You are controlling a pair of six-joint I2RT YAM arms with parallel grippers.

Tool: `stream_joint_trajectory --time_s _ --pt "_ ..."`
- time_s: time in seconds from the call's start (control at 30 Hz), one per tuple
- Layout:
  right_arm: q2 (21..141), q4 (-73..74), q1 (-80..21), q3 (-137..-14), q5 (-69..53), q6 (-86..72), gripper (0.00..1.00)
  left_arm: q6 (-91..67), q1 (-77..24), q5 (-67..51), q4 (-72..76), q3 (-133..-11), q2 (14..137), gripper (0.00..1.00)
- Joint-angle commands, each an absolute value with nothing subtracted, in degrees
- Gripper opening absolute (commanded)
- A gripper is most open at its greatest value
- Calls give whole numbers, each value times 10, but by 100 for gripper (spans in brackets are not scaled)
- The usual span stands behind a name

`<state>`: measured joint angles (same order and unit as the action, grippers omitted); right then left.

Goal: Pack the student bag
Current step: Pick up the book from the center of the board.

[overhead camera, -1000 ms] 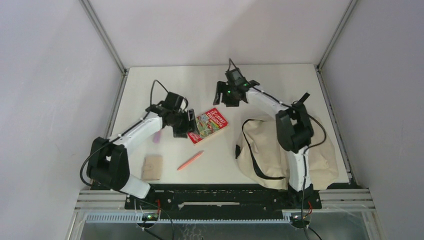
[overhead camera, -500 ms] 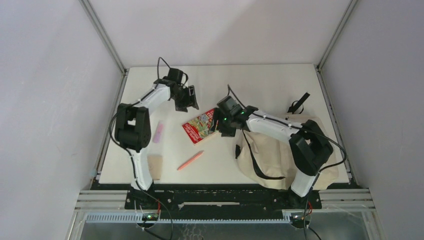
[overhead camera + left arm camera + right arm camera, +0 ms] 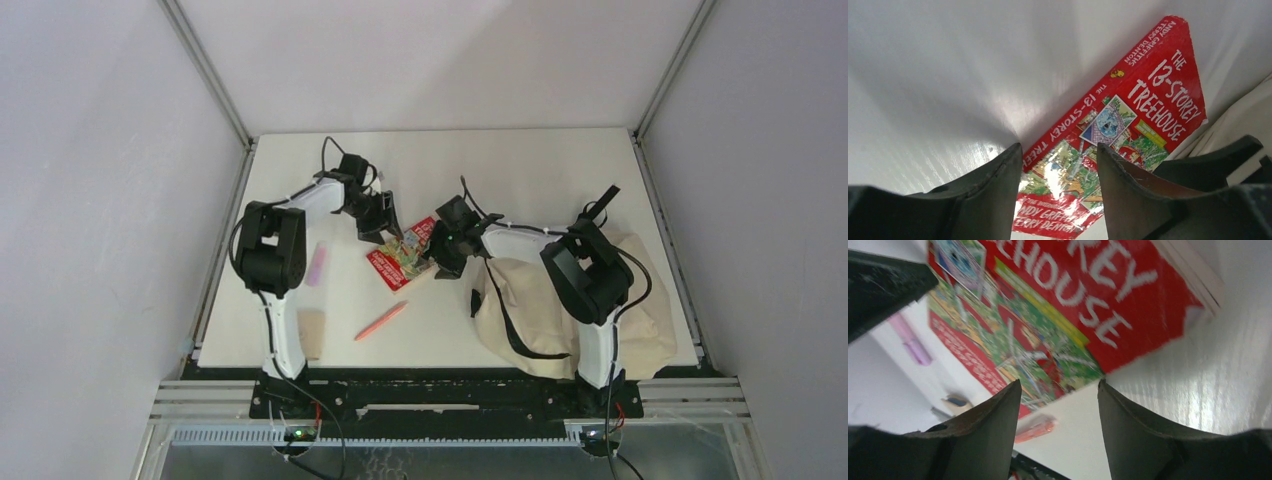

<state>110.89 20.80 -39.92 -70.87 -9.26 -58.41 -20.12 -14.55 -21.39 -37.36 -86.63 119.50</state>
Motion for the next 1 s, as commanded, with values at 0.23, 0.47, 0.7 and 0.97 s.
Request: stream_joint_trajectory --time_s 0.23,0.47,0.7,0.97 --pt "1197 137 -354 -783 -136 -650 57 -277 -131 -319 -275 -748 1152 55" --pt "1211 122 -351 -809 -154 -662 2 -292 -131 -322 -258 -732 1145 53" --pt "1172 100 -342 -798 -173 -659 0 -287 -121 -243 -307 -760 1047 58" --pt "1113 50 -329 -780 -189 -681 0 -332 -72 -145 -326 -697 848 76"
